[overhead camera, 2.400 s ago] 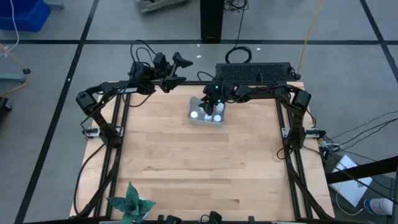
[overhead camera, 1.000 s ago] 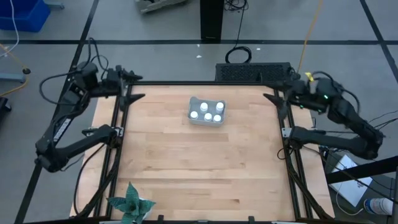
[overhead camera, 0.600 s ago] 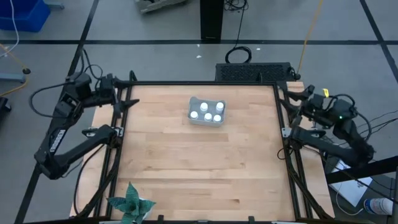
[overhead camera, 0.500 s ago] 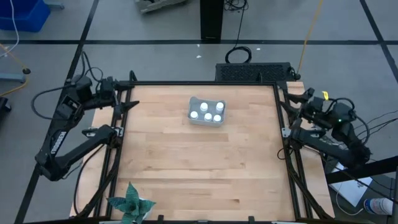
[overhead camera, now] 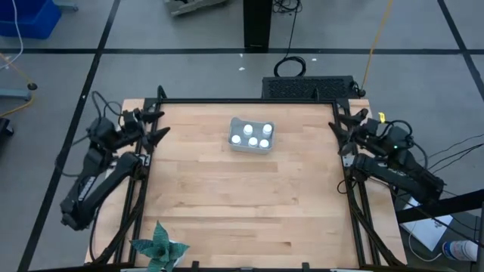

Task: Pick and place pill bottles into a basket
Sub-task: Return to Home Position

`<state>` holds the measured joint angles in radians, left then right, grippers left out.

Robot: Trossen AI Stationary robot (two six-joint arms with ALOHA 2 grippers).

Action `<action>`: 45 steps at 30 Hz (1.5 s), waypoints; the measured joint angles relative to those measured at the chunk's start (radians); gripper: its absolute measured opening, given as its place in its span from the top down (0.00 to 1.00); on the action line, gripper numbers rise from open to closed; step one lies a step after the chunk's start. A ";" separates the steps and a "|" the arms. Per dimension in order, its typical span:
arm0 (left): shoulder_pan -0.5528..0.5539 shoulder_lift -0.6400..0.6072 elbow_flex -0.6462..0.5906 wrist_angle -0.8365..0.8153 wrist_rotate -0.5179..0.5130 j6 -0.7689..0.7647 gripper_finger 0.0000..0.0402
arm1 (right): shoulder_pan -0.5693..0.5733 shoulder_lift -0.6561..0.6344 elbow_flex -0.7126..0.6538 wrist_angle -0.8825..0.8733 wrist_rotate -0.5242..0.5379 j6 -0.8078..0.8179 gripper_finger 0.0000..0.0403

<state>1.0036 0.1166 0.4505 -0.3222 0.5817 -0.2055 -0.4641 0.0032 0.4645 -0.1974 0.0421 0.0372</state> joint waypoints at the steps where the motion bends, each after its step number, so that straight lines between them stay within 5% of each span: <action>1: 0.000 -0.028 -0.021 0.019 -0.013 -0.022 0.02 | 0.000 0.000 -0.019 0.027 0.011 0.000 0.54; 11: -0.064 -0.111 -0.213 0.209 -0.153 -0.059 0.02 | 0.001 0.000 -0.274 0.403 0.062 -0.024 0.54; 26: -0.247 -0.111 -0.429 0.446 -0.580 0.118 0.02 | 0.002 0.003 -0.322 0.366 0.151 -0.154 0.54; 30: -0.254 -0.099 -0.441 0.389 -0.684 0.081 0.02 | 0.001 0.018 -0.355 0.348 0.168 -0.156 0.54; 39: -0.272 0.021 -0.440 0.352 -0.564 0.019 0.02 | 0.009 0.057 -0.445 0.374 0.017 -0.037 0.54; 45: -0.385 0.123 -0.440 0.451 -0.565 -0.005 0.02 | 0.073 0.091 -0.446 0.409 -0.096 0.018 0.54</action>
<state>0.6182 0.2398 0.0101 0.1291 0.0168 -0.2106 -0.3915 0.0940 0.0185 0.2120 -0.0543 0.0556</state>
